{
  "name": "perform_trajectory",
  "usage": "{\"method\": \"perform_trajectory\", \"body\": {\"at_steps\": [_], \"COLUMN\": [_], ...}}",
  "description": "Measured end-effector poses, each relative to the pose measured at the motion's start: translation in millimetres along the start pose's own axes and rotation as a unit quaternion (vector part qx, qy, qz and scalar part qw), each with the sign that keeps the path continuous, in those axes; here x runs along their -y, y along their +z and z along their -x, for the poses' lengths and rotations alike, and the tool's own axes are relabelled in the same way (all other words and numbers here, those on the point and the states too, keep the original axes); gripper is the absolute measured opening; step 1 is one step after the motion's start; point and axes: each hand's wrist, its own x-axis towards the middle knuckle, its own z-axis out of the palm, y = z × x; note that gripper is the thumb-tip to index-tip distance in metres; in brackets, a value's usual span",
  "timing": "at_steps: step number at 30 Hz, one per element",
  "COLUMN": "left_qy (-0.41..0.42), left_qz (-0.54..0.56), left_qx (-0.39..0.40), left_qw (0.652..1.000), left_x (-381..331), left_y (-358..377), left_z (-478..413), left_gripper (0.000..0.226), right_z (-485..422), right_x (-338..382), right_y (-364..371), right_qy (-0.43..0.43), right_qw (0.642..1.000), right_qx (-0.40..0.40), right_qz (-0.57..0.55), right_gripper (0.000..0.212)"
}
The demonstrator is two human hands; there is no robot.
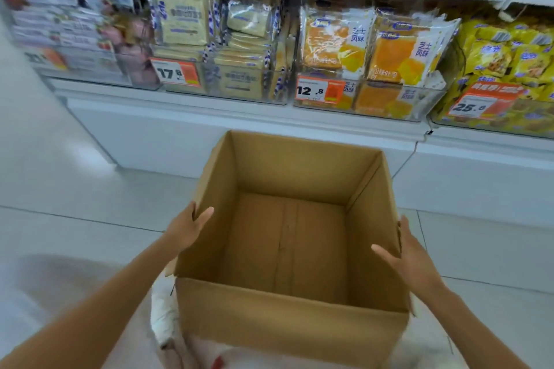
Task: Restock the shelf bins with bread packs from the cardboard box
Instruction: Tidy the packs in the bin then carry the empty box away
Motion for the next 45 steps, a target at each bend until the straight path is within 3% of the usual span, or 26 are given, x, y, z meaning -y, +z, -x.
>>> {"method": "perform_trajectory", "body": {"at_steps": [2,4,9,13,16,20,25,32,34,38,43,45], "left_qy": [0.022,0.037,0.024,0.027,0.005,0.001,0.001,0.091,0.097,0.100,0.180,0.198], "left_qz": [0.040,0.085,0.147,0.105,0.060,0.048,-0.007,-0.129,-0.156,-0.180,-0.194,-0.206], "left_qx": [0.026,0.063,0.171,0.171,0.199,0.247,0.295,0.328,0.338,0.360,0.369,0.367], "left_qw": [0.999,0.994,0.974,0.979,0.978,0.968,0.956,0.931,0.923,0.910,0.891,0.885], "left_x": [5.3,9.2,-8.2,-32.9,-55.4,-94.3,-163.3,-287.8,-329.5,-408.9,-486.5,-515.3], "left_y": [3.1,4.0,1.4,24.6,42.8,52.9,66.2,115.3,131.7,155.6,189.6,201.5], "left_z": [1.6,3.4,-3.7,-0.5,16.2,41.5,79.3,140.8,160.8,200.3,240.1,251.1], "left_gripper": [0.065,0.052,0.054,0.059,0.054,0.064,0.072,0.068,0.067,0.068,0.060,0.060], "right_z": [-2.9,-4.9,1.5,12.3,32.0,68.3,134.2,217.6,238.0,273.6,302.4,305.5], "right_x": [-2.0,-3.5,-8.5,-29.5,-45.6,-61.5,-93.2,-145.7,-162.2,-176.6,-204.8,-208.6], "right_y": [2.5,4.6,1.4,-10.9,-29.9,-65.6,-108.7,-164.8,-190.4,-260.3,-320.8,-343.9], "right_qy": [0.045,0.049,0.043,0.113,0.161,0.217,0.295,0.402,0.413,0.400,0.418,0.431], "right_qw": [0.998,0.995,0.990,0.985,0.978,0.964,0.935,0.872,0.860,0.848,0.833,0.822], "right_qx": [0.013,0.023,0.018,0.015,0.012,0.001,-0.040,-0.102,-0.126,-0.166,-0.198,-0.213], "right_qz": [-0.049,-0.090,-0.133,-0.131,-0.130,-0.153,-0.194,-0.260,-0.272,-0.306,-0.303,-0.305], "right_gripper": [0.103,0.086,0.057,0.060,0.056,0.053,0.053,0.063,0.067,0.053,0.070,0.063]}}
